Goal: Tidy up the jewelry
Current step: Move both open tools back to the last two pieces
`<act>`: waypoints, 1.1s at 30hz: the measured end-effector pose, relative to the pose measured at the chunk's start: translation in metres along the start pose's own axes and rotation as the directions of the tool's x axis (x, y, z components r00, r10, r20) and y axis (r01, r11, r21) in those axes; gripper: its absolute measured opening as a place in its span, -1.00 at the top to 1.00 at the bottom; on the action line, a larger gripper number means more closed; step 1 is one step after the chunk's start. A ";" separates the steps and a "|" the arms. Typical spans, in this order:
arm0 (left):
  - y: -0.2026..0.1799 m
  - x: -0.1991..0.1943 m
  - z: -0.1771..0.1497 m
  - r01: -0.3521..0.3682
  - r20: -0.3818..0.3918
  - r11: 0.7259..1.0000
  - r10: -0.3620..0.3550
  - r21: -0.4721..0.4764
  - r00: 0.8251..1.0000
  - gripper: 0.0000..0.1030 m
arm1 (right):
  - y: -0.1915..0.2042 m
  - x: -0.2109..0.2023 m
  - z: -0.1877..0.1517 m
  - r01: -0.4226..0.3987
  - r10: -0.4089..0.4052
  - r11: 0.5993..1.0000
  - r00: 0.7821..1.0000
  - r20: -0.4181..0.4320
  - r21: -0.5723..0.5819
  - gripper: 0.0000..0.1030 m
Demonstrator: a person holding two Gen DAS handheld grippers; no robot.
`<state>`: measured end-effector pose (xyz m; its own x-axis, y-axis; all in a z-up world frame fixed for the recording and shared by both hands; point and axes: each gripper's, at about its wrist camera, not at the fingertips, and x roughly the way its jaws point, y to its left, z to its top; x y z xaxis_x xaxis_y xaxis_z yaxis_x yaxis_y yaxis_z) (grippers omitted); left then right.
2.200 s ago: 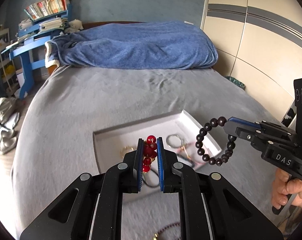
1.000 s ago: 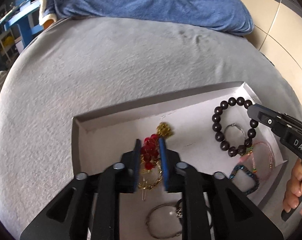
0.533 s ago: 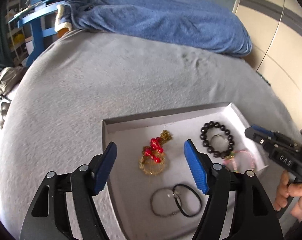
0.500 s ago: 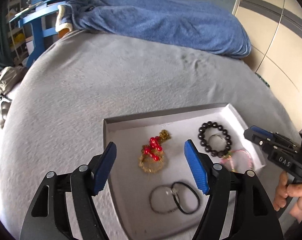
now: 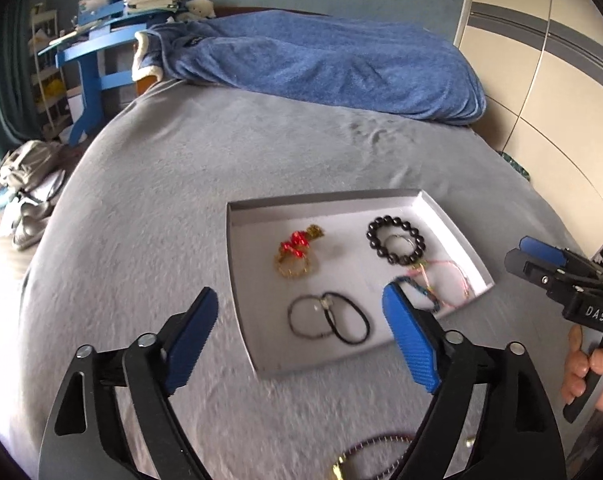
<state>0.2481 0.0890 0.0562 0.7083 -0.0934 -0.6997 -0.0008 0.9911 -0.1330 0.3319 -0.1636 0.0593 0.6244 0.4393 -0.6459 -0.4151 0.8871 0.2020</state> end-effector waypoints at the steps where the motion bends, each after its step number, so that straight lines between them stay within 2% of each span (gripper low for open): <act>1: -0.003 -0.002 -0.006 -0.003 -0.007 1.000 0.003 0.005 1.000 -0.69 | 0.001 -0.006 -0.004 -0.002 0.002 1.000 1.000 0.004 -0.005 -0.61; 10: -0.027 -0.020 -0.052 -0.003 -0.039 0.997 0.006 0.082 0.999 -0.70 | -0.002 -0.029 -0.048 0.029 -0.029 1.000 1.000 -0.009 0.003 -0.66; 17: -0.025 -0.022 -0.098 -0.014 -0.066 0.999 0.017 0.045 0.998 -0.70 | 0.006 -0.041 -0.078 -0.002 0.001 1.000 1.000 -0.020 -0.018 -0.66; 25: -0.035 -0.014 -0.120 -0.008 -0.094 0.994 0.018 0.105 0.995 -0.69 | 0.019 -0.042 -0.125 -0.014 0.012 0.999 0.998 -0.066 -0.032 -0.66; 30: -0.038 -0.006 -0.130 -0.004 -0.111 0.993 0.017 0.120 0.994 -0.60 | 0.028 -0.040 -0.147 0.003 -0.011 0.996 0.995 -0.095 -0.088 -0.65; 33: -0.036 -0.001 -0.133 0.005 -0.128 0.993 0.010 0.118 0.992 -0.47 | 0.028 -0.038 -0.156 -0.003 -0.008 0.996 0.993 -0.115 -0.094 -0.59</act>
<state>0.1535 0.0405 -0.0311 0.6124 -0.0945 -0.7848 0.0859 0.9949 -0.0527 0.1927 -0.1777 -0.0253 0.5476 0.4133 -0.7275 -0.4776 0.8684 0.1338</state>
